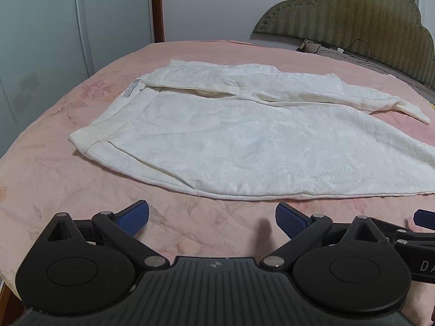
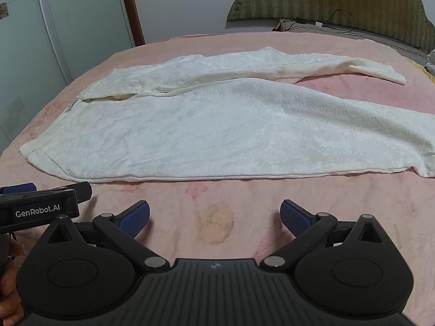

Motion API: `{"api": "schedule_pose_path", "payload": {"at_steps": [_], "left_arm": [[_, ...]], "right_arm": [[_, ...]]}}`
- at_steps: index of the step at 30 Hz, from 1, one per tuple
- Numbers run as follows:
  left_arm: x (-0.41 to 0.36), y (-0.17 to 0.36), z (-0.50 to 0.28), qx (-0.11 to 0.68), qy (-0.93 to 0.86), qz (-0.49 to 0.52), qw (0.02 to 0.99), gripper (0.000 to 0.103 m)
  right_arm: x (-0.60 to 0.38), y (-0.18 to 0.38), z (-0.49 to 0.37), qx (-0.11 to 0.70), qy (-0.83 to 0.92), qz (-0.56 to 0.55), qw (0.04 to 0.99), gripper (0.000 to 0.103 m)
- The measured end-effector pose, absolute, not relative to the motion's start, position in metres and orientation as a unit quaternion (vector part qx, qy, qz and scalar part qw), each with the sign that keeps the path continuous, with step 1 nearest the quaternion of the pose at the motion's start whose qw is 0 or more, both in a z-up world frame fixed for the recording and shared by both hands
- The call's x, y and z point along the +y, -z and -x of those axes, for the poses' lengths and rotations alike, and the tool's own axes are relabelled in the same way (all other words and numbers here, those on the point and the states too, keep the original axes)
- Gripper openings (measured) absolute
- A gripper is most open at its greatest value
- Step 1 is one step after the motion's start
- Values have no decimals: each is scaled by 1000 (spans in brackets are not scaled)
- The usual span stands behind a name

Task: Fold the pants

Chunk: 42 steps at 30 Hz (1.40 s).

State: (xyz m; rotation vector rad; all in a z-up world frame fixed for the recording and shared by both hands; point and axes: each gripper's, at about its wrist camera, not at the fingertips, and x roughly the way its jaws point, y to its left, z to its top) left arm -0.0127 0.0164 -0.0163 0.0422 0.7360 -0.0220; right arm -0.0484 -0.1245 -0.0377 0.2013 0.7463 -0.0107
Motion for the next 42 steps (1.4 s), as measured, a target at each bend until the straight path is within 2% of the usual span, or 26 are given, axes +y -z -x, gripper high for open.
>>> {"api": "schedule_pose_path", "payload": {"at_steps": [42], "left_arm": [[16,17,13,362,9,-25,932,101]], "right_arm": [[-121,36,49,364,3,-98,926,103]]}}
